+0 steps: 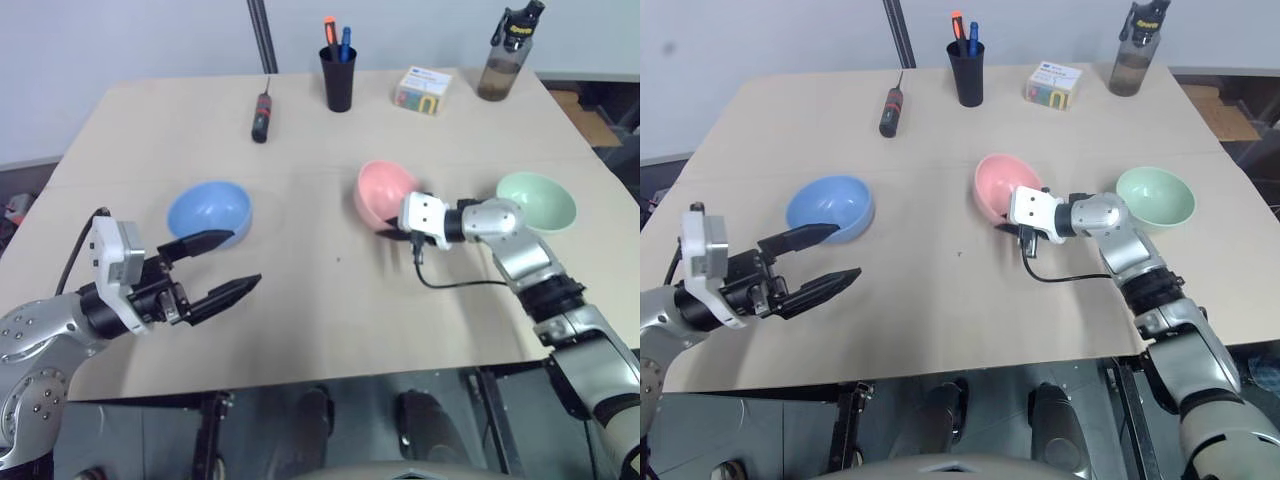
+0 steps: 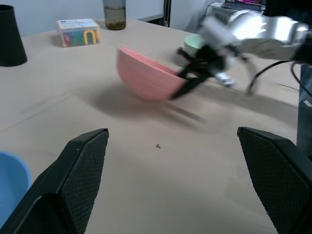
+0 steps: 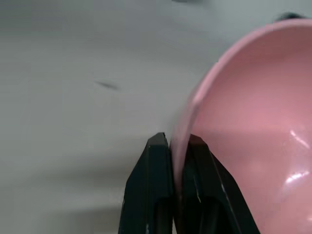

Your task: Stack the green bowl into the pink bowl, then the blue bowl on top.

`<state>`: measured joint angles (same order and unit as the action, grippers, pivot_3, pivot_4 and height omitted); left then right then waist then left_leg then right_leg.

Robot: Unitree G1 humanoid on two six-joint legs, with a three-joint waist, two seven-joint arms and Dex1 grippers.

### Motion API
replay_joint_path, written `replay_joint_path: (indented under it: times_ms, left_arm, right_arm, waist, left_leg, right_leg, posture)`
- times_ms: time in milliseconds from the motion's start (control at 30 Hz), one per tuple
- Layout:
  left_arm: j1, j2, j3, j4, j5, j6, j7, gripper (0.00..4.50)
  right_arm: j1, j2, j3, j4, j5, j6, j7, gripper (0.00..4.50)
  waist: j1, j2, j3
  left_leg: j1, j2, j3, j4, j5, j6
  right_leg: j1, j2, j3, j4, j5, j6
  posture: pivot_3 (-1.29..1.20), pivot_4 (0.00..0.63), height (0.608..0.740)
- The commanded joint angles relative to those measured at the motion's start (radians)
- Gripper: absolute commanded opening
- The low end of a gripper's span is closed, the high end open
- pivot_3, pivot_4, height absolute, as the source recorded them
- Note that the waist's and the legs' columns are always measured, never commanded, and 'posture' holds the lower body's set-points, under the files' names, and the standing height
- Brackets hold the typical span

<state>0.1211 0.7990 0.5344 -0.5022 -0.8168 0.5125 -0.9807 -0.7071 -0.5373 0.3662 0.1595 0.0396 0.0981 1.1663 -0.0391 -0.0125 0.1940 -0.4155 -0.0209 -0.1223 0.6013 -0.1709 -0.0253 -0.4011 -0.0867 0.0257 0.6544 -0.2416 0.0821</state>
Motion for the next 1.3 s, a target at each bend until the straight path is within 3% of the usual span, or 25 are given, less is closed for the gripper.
replay_joint_path:
  times_ms: [33, 67, 233, 333, 400, 600, 667, 767, 1000, 1033, 1067, 1200, 1300]
  left_arm:
    - [-0.028, 0.006, -0.020, -0.005, 0.001, -0.022, -0.003, 4.50]
    - [-0.036, 0.008, -0.028, 0.001, 0.005, -0.025, -0.007, 4.50]
    - [-0.081, 0.017, -0.062, 0.037, 0.017, -0.030, -0.025, 4.50]
    - [-0.108, 0.018, -0.088, 0.056, 0.027, -0.038, -0.038, 4.50]
    - [-0.125, 0.016, -0.104, 0.064, 0.031, -0.038, -0.042, 4.50]
    - [-0.171, 0.009, -0.142, 0.091, 0.039, -0.042, -0.055, 4.50]
    - [-0.205, 0.002, -0.167, 0.097, 0.029, -0.039, -0.061, 4.50]
    - [-0.237, -0.003, -0.189, 0.106, 0.010, -0.036, -0.088, 4.50]
    - [-0.329, -0.007, -0.231, 0.103, -0.074, -0.016, -0.184, 4.50]
    - [-0.342, -0.009, -0.234, 0.102, -0.083, -0.011, -0.182, 4.50]
    - [-0.351, -0.011, -0.236, 0.102, -0.088, -0.007, -0.177, 4.50]
    - [-0.354, -0.017, -0.236, 0.097, -0.091, -0.002, -0.157, 4.50]
    - [-0.336, -0.026, -0.231, 0.083, -0.091, 0.002, -0.137, 4.50]
  right_arm:
    - [0.019, -0.017, 0.017, -0.152, 0.019, 0.119, 0.036, 0.08]
    - [0.020, -0.014, 0.019, -0.157, 0.008, 0.130, 0.026, 0.60]
    - [0.021, -0.007, 0.010, -0.174, -0.037, 0.149, -0.037, 1.83]
    - [0.048, -0.016, -0.036, -0.237, -0.034, 0.184, -0.092, 3.21]
    - [0.091, -0.044, -0.095, -0.331, 0.019, 0.269, -0.101, 3.88]
    - [0.266, -0.145, -0.386, -0.596, 0.197, 0.515, -0.174, 3.88]
    - [0.335, -0.176, -0.507, -0.593, 0.108, 0.556, -0.320, 3.88]
    - [0.367, -0.229, -0.526, -0.533, 0.005, 0.595, -0.449, 3.88]
    - [0.260, -0.177, -0.442, -0.205, -0.032, 0.563, -0.543, 3.88]
    - [0.246, -0.168, -0.436, -0.174, -0.027, 0.550, -0.543, 3.38]
    - [0.232, -0.164, -0.426, -0.149, -0.028, 0.538, -0.543, 3.17]
    - [0.196, -0.161, -0.400, -0.097, -0.029, 0.511, -0.536, 1.36]
    - [0.191, -0.166, -0.393, -0.087, -0.032, 0.493, -0.537, 0.32]
  waist:
    - [-0.004, 0.000, 0.000]
    - [-0.005, 0.000, 0.000]
    - [-0.003, 0.000, 0.000]
    - [-0.002, 0.000, 0.000]
    - [0.004, 0.000, 0.000]
    - [0.011, 0.000, 0.000]
    - [0.011, -0.001, 0.000]
    - [0.016, -0.001, -0.001]
    - [-0.002, -0.001, -0.001]
    - [-0.002, -0.001, -0.001]
    - [-0.002, -0.001, 0.000]
    - [-0.003, 0.000, 0.000]
    - [-0.002, 0.000, 0.000]
  left_leg:
    - [0.001, 0.000, 0.000, 0.000, 0.000, 0.000]
    - [0.001, 0.000, 0.000, 0.001, 0.000, 0.000]
    - [0.001, 0.001, 0.000, 0.001, 0.001, -0.001]
    - [0.000, 0.001, 0.000, 0.001, 0.001, -0.001]
    - [-0.001, 0.001, 0.000, 0.001, 0.001, -0.001]
    - [-0.002, 0.000, 0.000, 0.001, 0.000, -0.001]
    - [-0.001, 0.000, 0.001, 0.001, 0.000, -0.001]
    - [-0.001, 0.000, 0.001, 0.003, 0.001, -0.001]
    - [0.000, 0.001, 0.003, 0.004, 0.001, -0.001]
    - [-0.001, 0.001, 0.003, 0.004, 0.001, -0.001]
    - [-0.001, 0.001, 0.003, 0.004, 0.001, -0.001]
    - [-0.001, 0.001, 0.004, 0.003, 0.000, 0.000]
    - [-0.001, 0.001, 0.003, 0.003, 0.000, 0.000]
  right_leg:
    - [0.000, 0.000, 0.000, 0.001, 0.000, 0.000]
    - [0.000, 0.000, 0.000, 0.002, 0.000, 0.000]
    - [-0.001, 0.001, 0.000, 0.005, -0.002, -0.004]
    - [-0.002, 0.001, 0.000, 0.004, 0.000, -0.001]
    - [-0.002, 0.001, 0.000, 0.003, 0.000, -0.001]
    - [-0.002, 0.000, 0.000, 0.002, 0.000, 0.000]
    - [-0.001, 0.000, 0.000, 0.003, -0.001, -0.001]
    - [-0.001, 0.000, 0.000, 0.004, -0.003, -0.003]
    - [-0.001, 0.000, 0.001, 0.004, -0.002, -0.004]
    - [-0.001, 0.000, 0.001, 0.004, -0.002, -0.004]
    - [-0.001, 0.000, 0.001, 0.004, -0.002, -0.004]
    - [-0.001, 0.000, 0.002, 0.003, 0.000, 0.000]
    - [-0.001, 0.000, 0.002, 0.003, 0.000, 0.000]
  posture:
    - [0.00, 0.150, 0.740]
    - [0.00, 0.150, 0.740]
    - [0.00, 0.150, 0.740]
    - [0.00, 0.150, 0.740]
    - [0.00, 0.150, 0.740]
    - [0.00, 0.150, 0.740]
    - [0.00, 0.150, 0.740]
    - [0.00, 0.150, 0.740]
    - [0.00, 0.150, 0.740]
    - [0.00, 0.150, 0.740]
    - [0.00, 0.150, 0.740]
    - [0.00, 0.150, 0.740]
    - [0.00, 0.150, 0.740]
